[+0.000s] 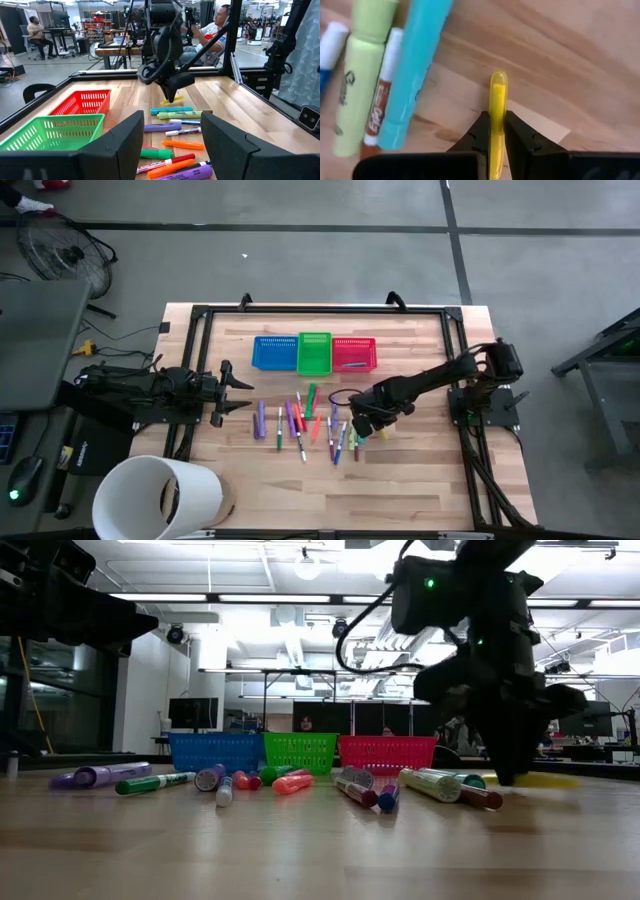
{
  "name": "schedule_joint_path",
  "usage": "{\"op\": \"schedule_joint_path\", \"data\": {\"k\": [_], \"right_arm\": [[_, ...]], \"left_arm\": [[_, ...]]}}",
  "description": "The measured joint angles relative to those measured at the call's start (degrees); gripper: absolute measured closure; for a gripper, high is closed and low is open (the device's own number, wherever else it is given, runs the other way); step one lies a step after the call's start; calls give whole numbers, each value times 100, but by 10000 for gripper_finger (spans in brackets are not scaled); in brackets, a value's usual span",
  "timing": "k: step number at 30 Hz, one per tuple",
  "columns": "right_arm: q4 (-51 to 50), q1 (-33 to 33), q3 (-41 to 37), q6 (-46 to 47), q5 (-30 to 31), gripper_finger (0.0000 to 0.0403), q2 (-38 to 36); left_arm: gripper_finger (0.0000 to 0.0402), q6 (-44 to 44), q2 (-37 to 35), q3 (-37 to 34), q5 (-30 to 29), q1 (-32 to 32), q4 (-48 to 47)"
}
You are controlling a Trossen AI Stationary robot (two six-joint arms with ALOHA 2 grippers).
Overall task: Pick & Place Markers
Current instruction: Put the yellow pen into the red bin
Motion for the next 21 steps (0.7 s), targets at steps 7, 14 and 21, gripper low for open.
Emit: {"op": "schedule_joint_path", "data": {"k": [7,14,21], "right_arm": [[-70,-138,14,-649,98,379,-363],[-231,-575,19,-1626,171,379,-917],[-227,-1106,23,-2530,181,379,-1537]], "left_arm": [[206,0,-2,0,0,0,0],[206,1,-1,0,2,-1,0],[206,0,-2,0,2,0,0]]}}
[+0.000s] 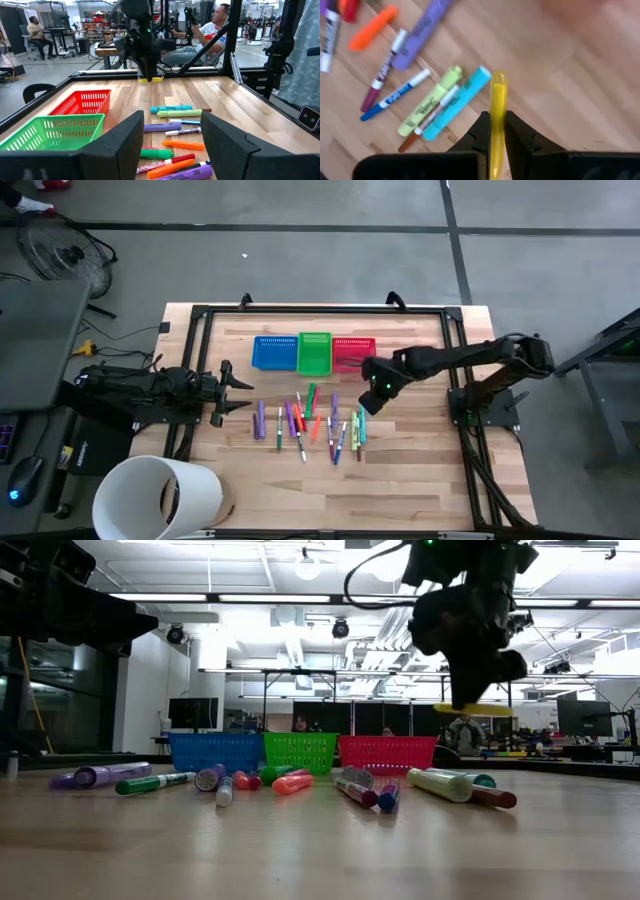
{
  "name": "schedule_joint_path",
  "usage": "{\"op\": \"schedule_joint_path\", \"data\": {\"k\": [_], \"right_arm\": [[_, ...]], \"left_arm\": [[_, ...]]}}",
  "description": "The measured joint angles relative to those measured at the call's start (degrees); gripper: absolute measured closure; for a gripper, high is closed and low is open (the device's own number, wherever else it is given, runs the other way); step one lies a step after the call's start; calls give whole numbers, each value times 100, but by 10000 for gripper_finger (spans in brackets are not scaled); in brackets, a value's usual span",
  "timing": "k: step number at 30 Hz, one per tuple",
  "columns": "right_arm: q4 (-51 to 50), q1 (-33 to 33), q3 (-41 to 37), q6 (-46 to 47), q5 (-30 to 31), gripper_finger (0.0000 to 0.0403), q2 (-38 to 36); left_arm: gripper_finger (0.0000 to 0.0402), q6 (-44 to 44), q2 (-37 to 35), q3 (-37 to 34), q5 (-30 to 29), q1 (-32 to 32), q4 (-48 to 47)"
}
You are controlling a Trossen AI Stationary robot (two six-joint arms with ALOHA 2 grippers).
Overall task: Pick & Place Markers
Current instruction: Put the yellow pen into the red bin
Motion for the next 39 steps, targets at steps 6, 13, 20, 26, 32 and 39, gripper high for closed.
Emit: {"op": "schedule_joint_path", "data": {"k": [6,13,20,26,32,39], "right_arm": [[0,-401,89,-752,4,379,-330],[-111,-848,644,-1881,-25,379,-300],[-224,-1217,989,-2836,-26,379,-286],[-438,-1457,1444,-3318,-61,379,107],[-1008,-1686,2356,-4126,-75,379,917],[-1784,-1855,3450,-5196,0,379,2057]], "left_arm": [[206,0,0,0,-1,-2,0],[206,0,1,0,-2,0,0],[206,1,0,1,-2,-2,0],[206,0,2,0,-2,0,0],[206,0,2,0,-2,-2,0],[206,1,2,0,-2,-1,0]]}}
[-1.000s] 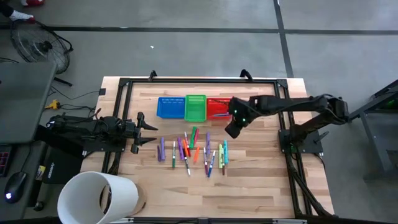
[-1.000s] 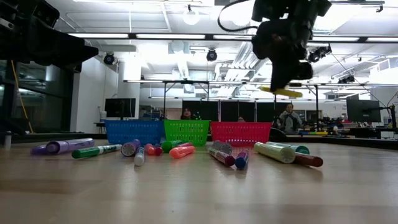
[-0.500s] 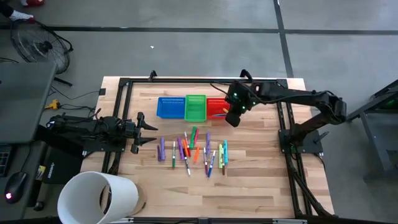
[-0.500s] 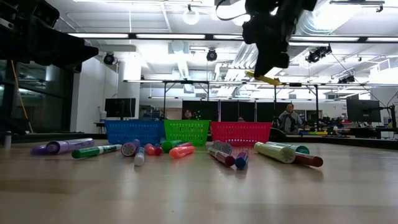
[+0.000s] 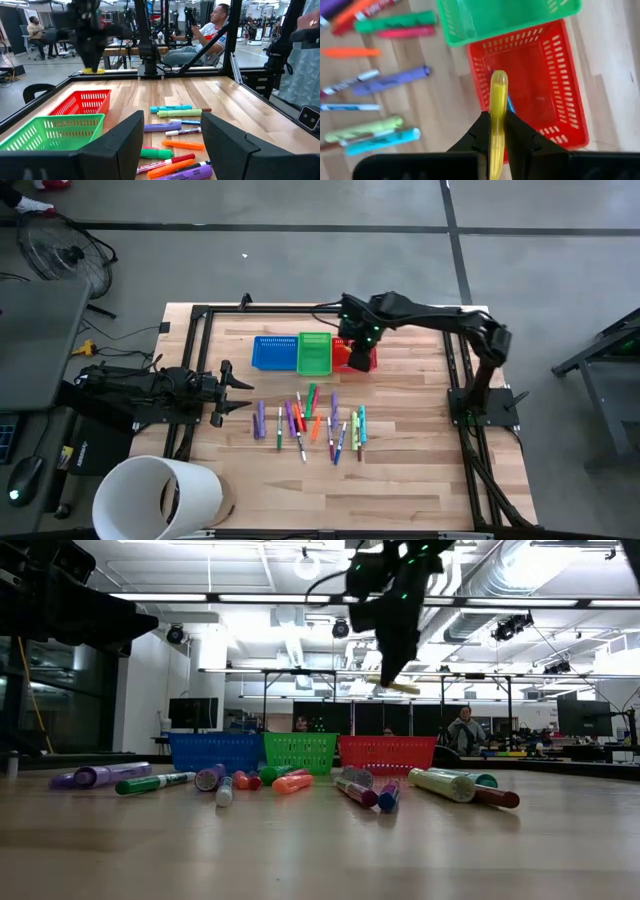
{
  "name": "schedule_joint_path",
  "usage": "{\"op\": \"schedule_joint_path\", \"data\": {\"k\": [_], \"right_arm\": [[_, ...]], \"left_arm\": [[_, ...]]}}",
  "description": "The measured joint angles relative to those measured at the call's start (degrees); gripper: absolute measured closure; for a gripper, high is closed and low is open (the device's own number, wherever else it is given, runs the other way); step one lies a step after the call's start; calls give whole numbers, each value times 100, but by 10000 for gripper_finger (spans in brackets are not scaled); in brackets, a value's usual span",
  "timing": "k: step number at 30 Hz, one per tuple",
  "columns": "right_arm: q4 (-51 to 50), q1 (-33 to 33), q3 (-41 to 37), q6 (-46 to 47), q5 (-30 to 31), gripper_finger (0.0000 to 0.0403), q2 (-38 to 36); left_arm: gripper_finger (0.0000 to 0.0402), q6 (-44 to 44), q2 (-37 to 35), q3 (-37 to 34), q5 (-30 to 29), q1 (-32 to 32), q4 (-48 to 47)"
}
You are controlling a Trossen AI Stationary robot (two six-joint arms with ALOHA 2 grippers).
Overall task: Pick & Place Markers
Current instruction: Put the yellow pen into the red bin
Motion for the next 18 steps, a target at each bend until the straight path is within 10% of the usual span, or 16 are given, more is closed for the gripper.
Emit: {"op": "schedule_joint_path", "data": {"k": [18], "right_arm": [[3,-181,384,-1301,727,379,1299]], "left_arm": [[206,0,-2,1,0,0,0]]}}
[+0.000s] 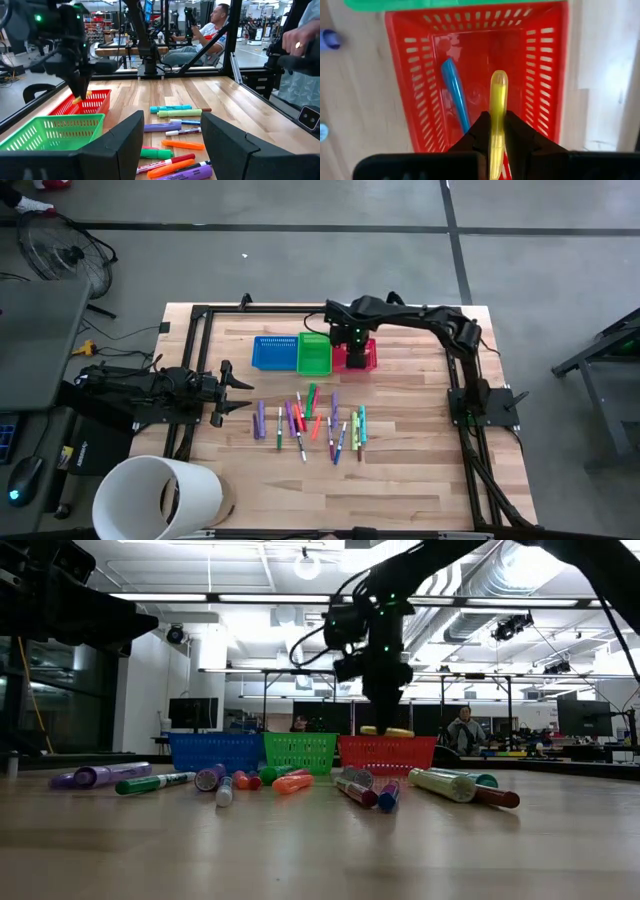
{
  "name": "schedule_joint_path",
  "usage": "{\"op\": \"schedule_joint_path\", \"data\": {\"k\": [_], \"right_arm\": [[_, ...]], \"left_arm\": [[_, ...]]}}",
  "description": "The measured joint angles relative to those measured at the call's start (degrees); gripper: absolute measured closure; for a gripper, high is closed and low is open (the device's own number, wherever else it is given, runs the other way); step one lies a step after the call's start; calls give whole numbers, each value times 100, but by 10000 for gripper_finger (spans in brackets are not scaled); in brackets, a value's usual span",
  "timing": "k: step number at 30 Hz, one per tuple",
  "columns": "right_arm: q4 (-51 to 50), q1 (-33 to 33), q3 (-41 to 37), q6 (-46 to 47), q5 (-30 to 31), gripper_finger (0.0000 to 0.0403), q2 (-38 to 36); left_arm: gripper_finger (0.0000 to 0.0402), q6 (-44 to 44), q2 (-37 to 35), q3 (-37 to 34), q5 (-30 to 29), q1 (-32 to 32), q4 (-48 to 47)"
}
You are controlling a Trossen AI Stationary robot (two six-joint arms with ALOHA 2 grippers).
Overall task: Pick & Place Markers
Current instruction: Put the yellow pen into the red bin
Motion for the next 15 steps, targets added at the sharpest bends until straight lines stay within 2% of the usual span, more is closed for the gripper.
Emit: {"op": "schedule_joint_path", "data": {"k": [9,15], "right_arm": [[50,-63,0,-279,-206,378,202],[179,-74,-239,-340,-332,349,202]], "left_arm": [[206,-1,1,0,0,0,0],[206,-1,1,1,0,1,0]]}}
